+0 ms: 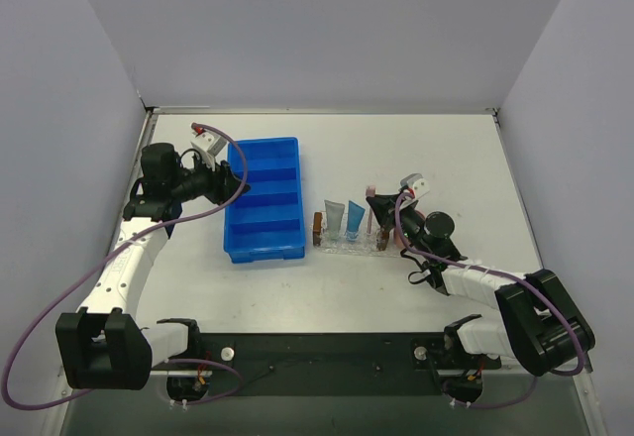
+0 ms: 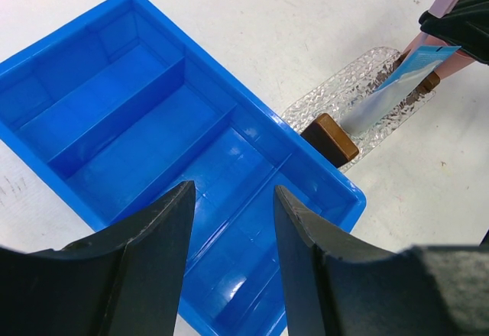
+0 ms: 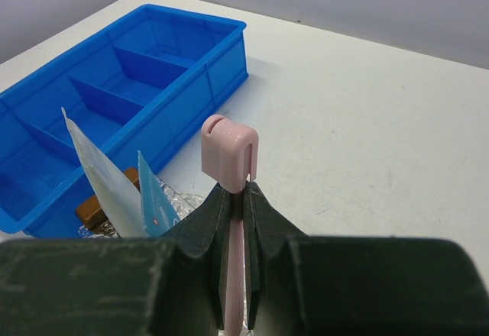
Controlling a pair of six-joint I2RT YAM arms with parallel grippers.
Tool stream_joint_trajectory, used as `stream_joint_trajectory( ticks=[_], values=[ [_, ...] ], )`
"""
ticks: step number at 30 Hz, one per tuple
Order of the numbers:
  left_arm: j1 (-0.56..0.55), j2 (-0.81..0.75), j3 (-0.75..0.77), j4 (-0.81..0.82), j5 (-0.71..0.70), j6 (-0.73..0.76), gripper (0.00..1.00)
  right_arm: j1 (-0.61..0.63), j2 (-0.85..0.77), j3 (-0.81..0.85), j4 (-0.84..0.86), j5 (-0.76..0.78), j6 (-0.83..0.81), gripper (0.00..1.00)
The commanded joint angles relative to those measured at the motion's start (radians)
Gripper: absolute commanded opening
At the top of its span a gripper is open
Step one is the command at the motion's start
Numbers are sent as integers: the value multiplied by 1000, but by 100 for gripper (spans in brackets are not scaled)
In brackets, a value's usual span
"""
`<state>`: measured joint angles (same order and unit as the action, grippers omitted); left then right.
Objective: Prepare toiletry sets of a toothbrush and toothpaste on the tray
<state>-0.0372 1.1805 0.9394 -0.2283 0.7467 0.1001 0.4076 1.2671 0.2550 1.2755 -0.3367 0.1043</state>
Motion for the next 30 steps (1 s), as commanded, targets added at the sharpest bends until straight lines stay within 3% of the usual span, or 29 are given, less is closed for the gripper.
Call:
stream_joint_trajectory(
  ticks=[1,30],
  values=[
    [3,-4,-5,15,33,19,55,7,-2,38,386,-1,12,0],
    [3,-5,-14,9,40,27,55,19,17,32,386,-21,-9,0]
  ],
)
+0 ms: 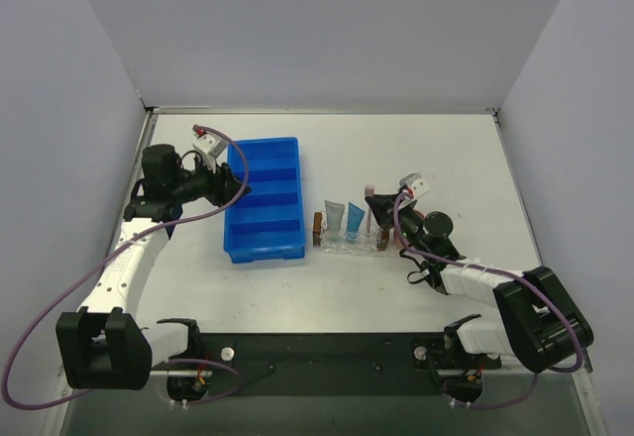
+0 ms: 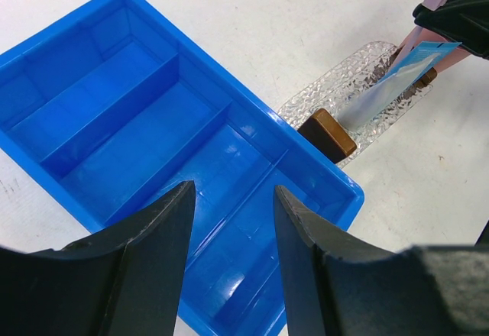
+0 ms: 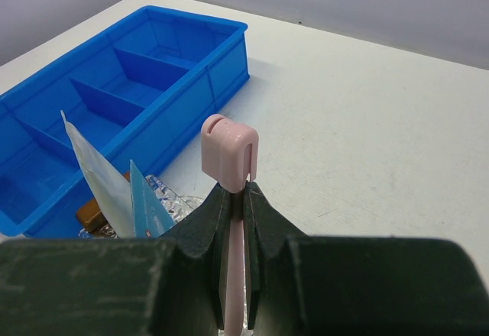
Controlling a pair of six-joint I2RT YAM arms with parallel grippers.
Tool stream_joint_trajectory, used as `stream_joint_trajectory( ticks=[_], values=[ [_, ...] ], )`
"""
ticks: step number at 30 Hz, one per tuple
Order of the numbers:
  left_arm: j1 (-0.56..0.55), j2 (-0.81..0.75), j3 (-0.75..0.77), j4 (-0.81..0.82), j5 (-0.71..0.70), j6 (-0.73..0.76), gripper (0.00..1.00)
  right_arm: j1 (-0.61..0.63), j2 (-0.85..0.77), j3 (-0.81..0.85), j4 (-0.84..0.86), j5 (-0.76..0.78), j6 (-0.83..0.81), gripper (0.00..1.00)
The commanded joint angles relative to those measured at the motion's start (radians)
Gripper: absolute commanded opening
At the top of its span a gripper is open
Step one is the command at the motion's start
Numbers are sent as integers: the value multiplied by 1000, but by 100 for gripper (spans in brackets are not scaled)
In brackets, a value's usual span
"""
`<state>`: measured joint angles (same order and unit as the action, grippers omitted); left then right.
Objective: Prepare toiletry sets of a toothbrush and toothpaste on the tray
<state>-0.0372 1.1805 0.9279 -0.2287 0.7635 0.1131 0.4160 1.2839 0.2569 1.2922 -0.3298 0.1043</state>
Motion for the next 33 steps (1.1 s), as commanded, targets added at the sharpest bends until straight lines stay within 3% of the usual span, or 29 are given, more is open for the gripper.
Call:
stream_joint_trajectory(
  ticks=[1,33],
  values=[
    [3,-5,-3,11,23,14,55,12,-1,33,371,-29,-14,0],
    [3,-2,-4,9,26,10,55,15,-35,39,371,-29,-26,0]
  ],
)
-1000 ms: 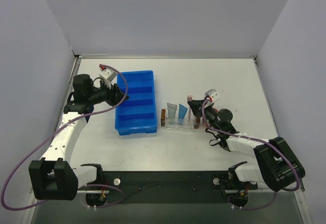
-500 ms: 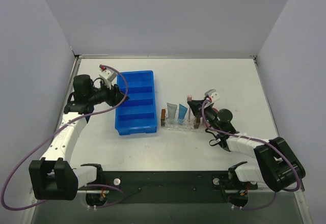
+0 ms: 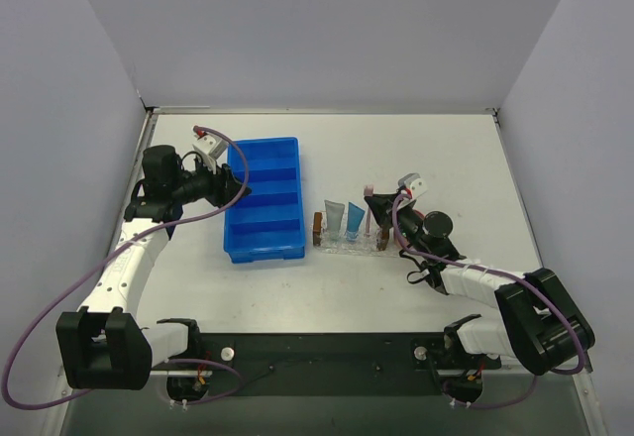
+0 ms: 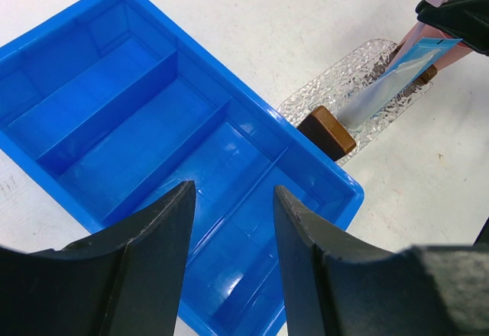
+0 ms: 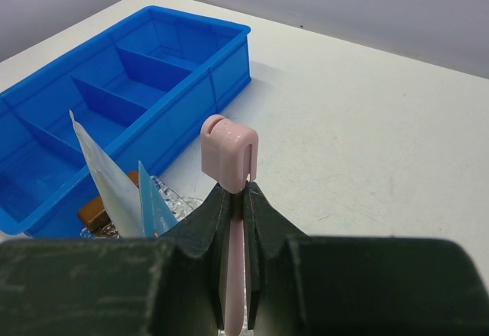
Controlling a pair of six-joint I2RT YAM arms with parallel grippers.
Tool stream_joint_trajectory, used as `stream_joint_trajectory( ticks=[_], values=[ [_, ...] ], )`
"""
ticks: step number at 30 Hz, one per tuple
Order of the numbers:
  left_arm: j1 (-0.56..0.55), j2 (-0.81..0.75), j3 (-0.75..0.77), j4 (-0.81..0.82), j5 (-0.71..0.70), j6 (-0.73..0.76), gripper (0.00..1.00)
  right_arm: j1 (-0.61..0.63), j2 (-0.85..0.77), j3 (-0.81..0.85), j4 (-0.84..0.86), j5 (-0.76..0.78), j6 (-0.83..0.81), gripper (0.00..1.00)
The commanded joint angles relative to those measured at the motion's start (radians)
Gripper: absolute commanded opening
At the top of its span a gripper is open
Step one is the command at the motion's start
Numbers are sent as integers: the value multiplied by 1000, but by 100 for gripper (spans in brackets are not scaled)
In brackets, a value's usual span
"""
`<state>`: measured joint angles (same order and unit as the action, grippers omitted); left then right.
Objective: Prepare toiletry sets of a toothbrush and toothpaste on the tray
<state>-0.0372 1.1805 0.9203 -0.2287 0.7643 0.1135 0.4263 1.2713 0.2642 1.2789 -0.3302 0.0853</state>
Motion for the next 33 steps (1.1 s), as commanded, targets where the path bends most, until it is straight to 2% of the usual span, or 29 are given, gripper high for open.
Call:
stream_joint_trajectory(
  ticks=[1,33],
  values=[
    [3,-2,3,11,26,11,55,5,-21,30,384,-30,-9,0],
    [3,5,-15,26,32,11,55,19,11,17,382,-49,-41,0]
  ],
)
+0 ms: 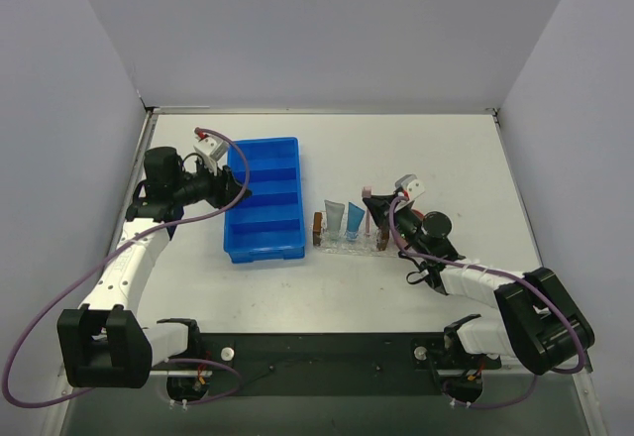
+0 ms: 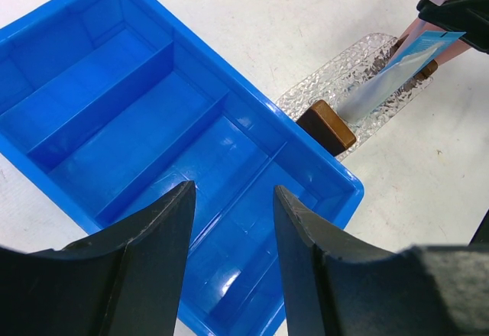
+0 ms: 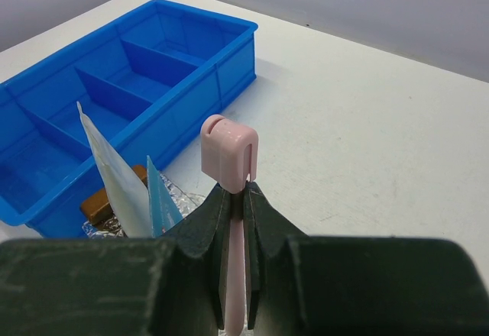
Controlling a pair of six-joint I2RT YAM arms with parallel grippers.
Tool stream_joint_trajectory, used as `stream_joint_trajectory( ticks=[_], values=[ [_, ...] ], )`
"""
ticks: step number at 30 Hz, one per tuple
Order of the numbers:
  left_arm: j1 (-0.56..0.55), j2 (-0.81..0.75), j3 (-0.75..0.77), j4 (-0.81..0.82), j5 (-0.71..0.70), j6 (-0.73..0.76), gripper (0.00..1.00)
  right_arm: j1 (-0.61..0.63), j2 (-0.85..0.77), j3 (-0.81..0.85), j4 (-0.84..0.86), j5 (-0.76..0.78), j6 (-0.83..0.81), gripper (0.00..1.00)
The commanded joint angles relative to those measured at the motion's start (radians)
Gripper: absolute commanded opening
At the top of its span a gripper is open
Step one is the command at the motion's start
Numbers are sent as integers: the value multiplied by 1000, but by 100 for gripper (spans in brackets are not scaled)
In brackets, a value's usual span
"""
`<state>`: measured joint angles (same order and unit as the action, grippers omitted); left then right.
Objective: Prepare toiletry sets of a toothbrush and toothpaste on the tray
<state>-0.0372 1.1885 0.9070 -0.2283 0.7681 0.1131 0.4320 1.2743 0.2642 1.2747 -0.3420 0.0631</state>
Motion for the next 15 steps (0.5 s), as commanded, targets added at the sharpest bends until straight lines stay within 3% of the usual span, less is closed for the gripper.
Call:
stream_joint_trajectory(
  ticks=[1,15],
  values=[
    [3,-3,-3,27,28,11,55,13,10,17,387,-38,-20,0],
    [3,2,-5,30,30,11,55,16,8,10,388,-42,-23,0]
  ],
)
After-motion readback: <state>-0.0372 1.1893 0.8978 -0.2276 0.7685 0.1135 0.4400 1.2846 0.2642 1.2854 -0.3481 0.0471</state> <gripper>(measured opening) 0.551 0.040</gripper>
